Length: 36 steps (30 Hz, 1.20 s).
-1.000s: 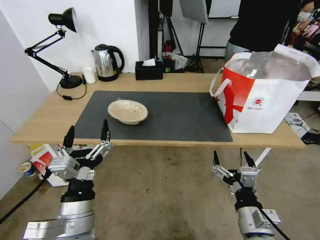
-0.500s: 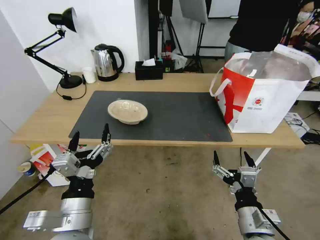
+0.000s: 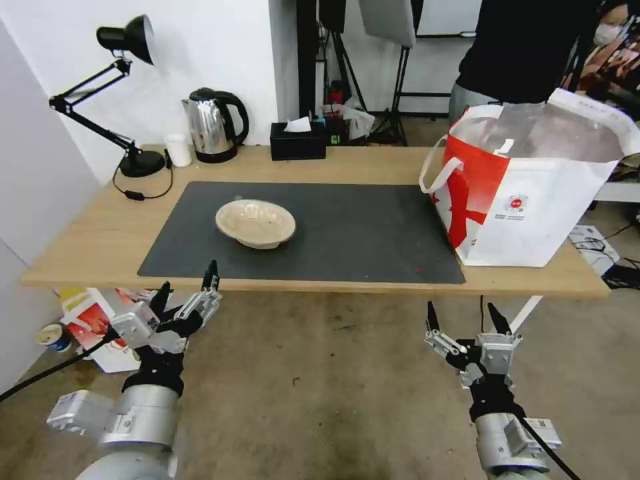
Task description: Pick up the trash from the table and place it into the takeout bag.
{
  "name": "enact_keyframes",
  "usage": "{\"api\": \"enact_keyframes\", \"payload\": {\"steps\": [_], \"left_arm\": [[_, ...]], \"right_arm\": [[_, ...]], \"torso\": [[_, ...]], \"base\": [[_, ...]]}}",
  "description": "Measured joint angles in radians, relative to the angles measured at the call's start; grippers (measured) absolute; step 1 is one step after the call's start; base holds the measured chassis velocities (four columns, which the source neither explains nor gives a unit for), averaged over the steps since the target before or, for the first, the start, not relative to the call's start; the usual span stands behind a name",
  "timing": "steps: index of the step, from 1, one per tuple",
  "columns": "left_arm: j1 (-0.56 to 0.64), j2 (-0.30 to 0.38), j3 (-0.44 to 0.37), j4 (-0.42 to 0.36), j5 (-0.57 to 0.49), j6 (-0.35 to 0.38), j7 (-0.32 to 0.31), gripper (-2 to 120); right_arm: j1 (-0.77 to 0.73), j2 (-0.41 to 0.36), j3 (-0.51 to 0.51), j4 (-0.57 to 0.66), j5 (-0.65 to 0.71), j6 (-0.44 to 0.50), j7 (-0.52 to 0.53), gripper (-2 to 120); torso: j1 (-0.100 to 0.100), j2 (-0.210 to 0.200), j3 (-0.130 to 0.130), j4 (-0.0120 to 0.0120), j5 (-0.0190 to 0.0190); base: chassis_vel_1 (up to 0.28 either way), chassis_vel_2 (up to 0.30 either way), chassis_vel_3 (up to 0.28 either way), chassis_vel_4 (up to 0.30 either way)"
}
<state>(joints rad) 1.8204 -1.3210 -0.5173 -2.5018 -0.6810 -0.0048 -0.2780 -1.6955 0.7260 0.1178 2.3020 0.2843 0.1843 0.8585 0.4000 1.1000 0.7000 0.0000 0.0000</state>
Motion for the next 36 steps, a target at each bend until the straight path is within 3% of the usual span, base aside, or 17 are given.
{"api": "enact_keyframes", "payload": {"steps": [4,18,29,36], "left_arm": [[-0.003,0.007,-0.003,0.000,-0.017,0.003,-0.004,100],[-0.103,0.143,-0.107,0.001,-0.429,0.026,-0.053,100],[-0.120,0.162,-0.124,0.002,-0.491,0.029,-0.059,100],[-0.199,0.235,-0.202,0.002,-0.695,0.028,-0.066,100]], "right_arm": [[0.000,0.000,0.000,0.000,0.000,0.000,0.000,100],[0.000,0.000,0.000,0.000,0.000,0.000,0.000,100],[0.000,0.000,0.000,0.000,0.000,0.000,0.000,100],[0.000,0.000,0.000,0.000,0.000,0.000,0.000,100]], "torso": [[0.000,0.000,0.000,0.0001,0.0001],[0.000,0.000,0.000,-0.0001,0.0000],[0.000,0.000,0.000,0.0001,-0.0001],[0.000,0.000,0.000,0.0000,0.0000]], "base": [[0.000,0.000,0.000,0.000],[0.000,0.000,0.000,0.000],[0.000,0.000,0.000,0.000],[0.000,0.000,0.000,0.000]]}}
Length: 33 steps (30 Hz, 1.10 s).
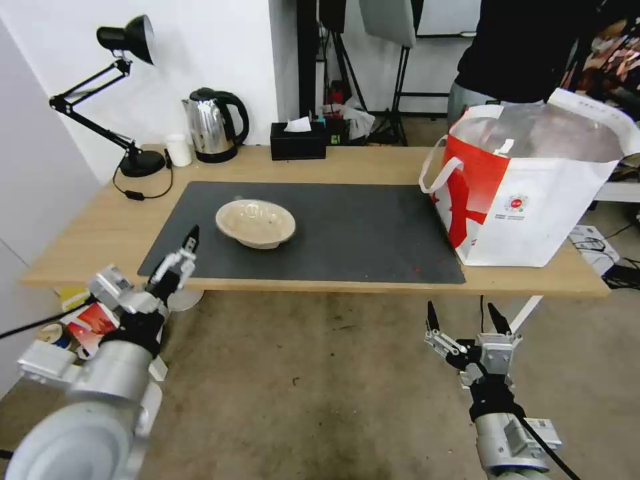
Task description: Pick up the trash from the table and place it into the takeout bag.
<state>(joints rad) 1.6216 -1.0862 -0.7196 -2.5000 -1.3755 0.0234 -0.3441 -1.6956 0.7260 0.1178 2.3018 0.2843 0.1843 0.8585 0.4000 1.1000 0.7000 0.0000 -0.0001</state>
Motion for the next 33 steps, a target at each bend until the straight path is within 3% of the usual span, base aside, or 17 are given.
{"api": "enact_keyframes", "payload": {"steps": [7,24,33], "left_arm": [[-0.050,0.045,-0.044,0.002,-0.126,0.002,-0.009,100],[-0.275,0.198,-0.114,0.085,-0.556,0.145,-0.136,100],[-0.303,0.217,-0.123,0.095,-0.608,0.162,-0.152,100]], "right_arm": [[0.000,0.000,0.000,0.000,0.000,0.000,0.000,100],[0.000,0.000,0.000,0.000,0.000,0.000,0.000,100],[0.000,0.000,0.000,0.000,0.000,0.000,0.000,100]], "torso": [[0.000,0.000,0.000,0.0001,0.0000],[0.000,0.000,0.000,0.0001,0.0000],[0.000,0.000,0.000,0.0002,0.0000]], "base": [[0.000,0.000,0.000,0.000],[0.000,0.000,0.000,0.000],[0.000,0.000,0.000,0.000]]}}
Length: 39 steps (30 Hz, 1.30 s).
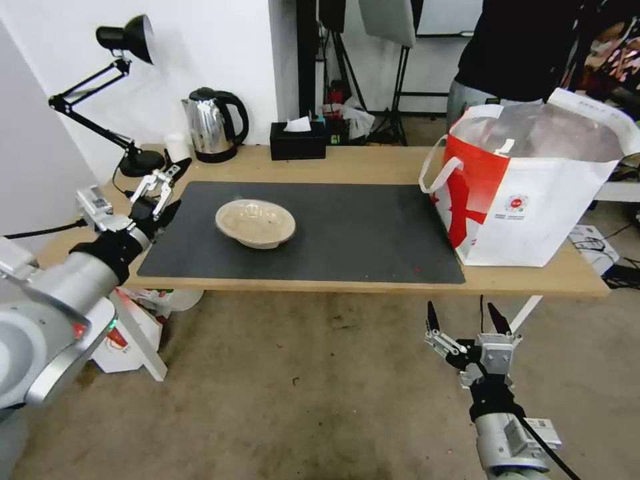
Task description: Pick up the trash from the table and place it into the takeout bag.
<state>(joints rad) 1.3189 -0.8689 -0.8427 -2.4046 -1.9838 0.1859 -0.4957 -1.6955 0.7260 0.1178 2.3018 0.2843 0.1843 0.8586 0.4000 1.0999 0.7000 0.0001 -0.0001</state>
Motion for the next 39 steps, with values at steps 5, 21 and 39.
{"api": "enact_keyframes", "payload": {"steps": [5,21,39], "left_arm": [[-0.070,0.017,0.039,0.040,-0.047,0.071,-0.065,100],[-0.307,0.069,0.195,0.192,-0.197,0.339,-0.303,100],[-0.344,0.098,0.226,0.282,-0.251,0.446,-0.440,100]], "right_arm": [[0.000,0.000,0.000,0.000,0.000,0.000,0.000,100],[0.000,0.000,0.000,0.000,0.000,0.000,0.000,100],[0.000,0.000,0.000,0.000,0.000,0.000,0.000,100]], "torso": [[0.000,0.000,0.000,0.0001,0.0000],[0.000,0.000,0.000,0.0003,0.0000],[0.000,0.000,0.000,-0.0001,0.0000]], "base": [[0.000,0.000,0.000,0.000],[0.000,0.000,0.000,0.000],[0.000,0.000,0.000,0.000]]}}
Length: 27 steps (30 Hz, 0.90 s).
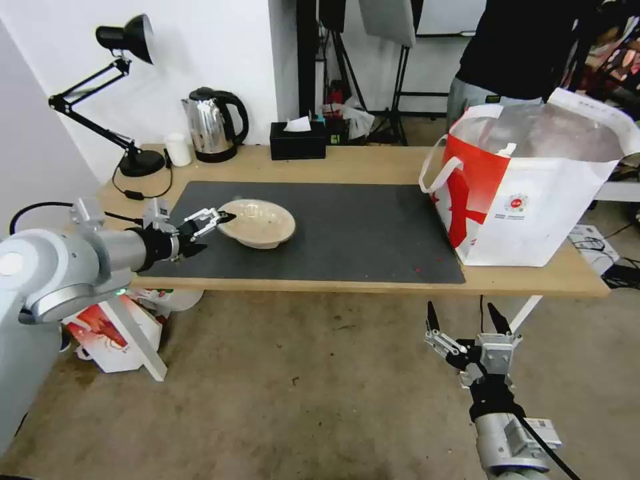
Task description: Pick up the trash from the table and place it into the takeout bag.
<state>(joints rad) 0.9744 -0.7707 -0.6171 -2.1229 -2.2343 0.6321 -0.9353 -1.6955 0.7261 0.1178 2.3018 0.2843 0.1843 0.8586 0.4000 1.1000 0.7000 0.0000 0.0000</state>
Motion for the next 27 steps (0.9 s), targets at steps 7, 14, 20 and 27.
{"api": "enact_keyframes", "payload": {"steps": [7,14,20,27], "left_arm": [[0.009,0.014,-0.022,-0.027,0.001,-0.006,0.001,100],[0.020,0.025,-0.038,-0.038,0.001,-0.010,0.002,100],[0.013,0.032,-0.046,-0.042,-0.002,-0.019,0.016,100],[0.006,0.028,-0.041,-0.035,-0.002,-0.022,0.027,100]], "right_arm": [[0.000,0.000,0.000,0.000,0.000,0.000,0.000,100],[0.000,0.000,0.000,0.000,0.000,0.000,0.000,100],[0.000,0.000,0.000,0.000,0.000,0.000,0.000,100],[0.000,0.000,0.000,0.000,0.000,0.000,0.000,100]], "torso": [[0.000,0.000,0.000,-0.0001,0.0001],[0.000,0.000,0.000,0.0001,0.0000],[0.000,0.000,0.000,-0.0001,0.0000],[0.000,0.000,0.000,0.0000,0.0000]], "base": [[0.000,0.000,0.000,0.000],[0.000,0.000,0.000,0.000],[0.000,0.000,0.000,0.000],[0.000,0.000,0.000,0.000]]}}
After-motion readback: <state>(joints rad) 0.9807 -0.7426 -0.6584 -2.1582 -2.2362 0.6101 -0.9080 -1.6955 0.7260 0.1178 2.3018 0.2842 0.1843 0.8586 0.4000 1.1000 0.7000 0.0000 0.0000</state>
